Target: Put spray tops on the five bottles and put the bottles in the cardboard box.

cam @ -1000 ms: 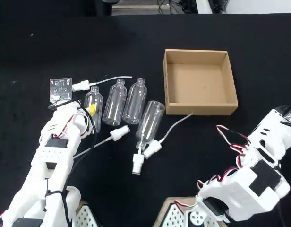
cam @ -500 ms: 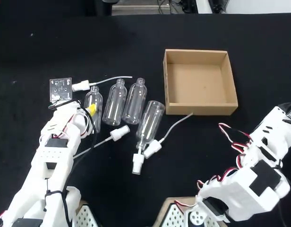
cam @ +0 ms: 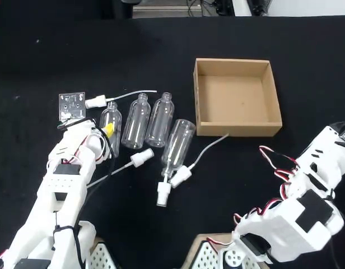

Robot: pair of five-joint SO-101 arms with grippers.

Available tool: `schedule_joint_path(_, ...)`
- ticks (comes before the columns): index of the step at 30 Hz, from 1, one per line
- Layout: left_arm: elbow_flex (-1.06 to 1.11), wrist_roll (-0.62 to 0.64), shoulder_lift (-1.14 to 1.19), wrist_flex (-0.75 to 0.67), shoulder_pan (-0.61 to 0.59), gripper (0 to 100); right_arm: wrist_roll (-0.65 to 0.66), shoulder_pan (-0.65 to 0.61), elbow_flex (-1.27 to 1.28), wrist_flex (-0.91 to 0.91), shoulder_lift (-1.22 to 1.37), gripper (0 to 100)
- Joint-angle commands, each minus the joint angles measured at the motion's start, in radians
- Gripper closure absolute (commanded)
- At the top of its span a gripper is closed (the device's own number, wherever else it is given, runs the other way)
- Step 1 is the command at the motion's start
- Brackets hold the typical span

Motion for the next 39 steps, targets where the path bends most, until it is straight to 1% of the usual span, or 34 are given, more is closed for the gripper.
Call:
schedule_joint_path(1, -0.008, 0.006, -0.005, -0.02, -0.002, 80, 0.006, -0.008, 0.018, 0.0, -0.051, 71.2)
schedule_joint_path(23, -0.008, 0.005, -0.005, -0.02, -0.002, 80, 0.006, -0.009, -0.004, 0.0, -0.053, 71.4)
schedule_joint_path(25, -0.008, 0.005, -0.005, -0.02, -0.002, 80, 0.006, -0.008, -0.004, 0.0, -0.053, 76.0)
schedule_joint_path(28, -0.008, 0.005, -0.005, -0.02, -0.002, 80, 0.006, -0.003, -0.004, -0.002, -0.053, 90.7)
schedule_joint_path(30, -0.008, 0.005, -0.005, -0.02, -0.002, 80, 0.003, 0.009, -0.004, -0.002, -0.058, 96.4)
schedule_joint_path(33, -0.008, 0.003, -0.005, -0.02, -0.002, 80, -0.002, 0.015, -0.004, -0.023, -0.061, 97.0)
schedule_joint_path(39, -0.008, 0.003, -0.005, -0.02, -0.002, 80, 0.003, 0.011, 0.058, -0.196, -0.081, 98.6)
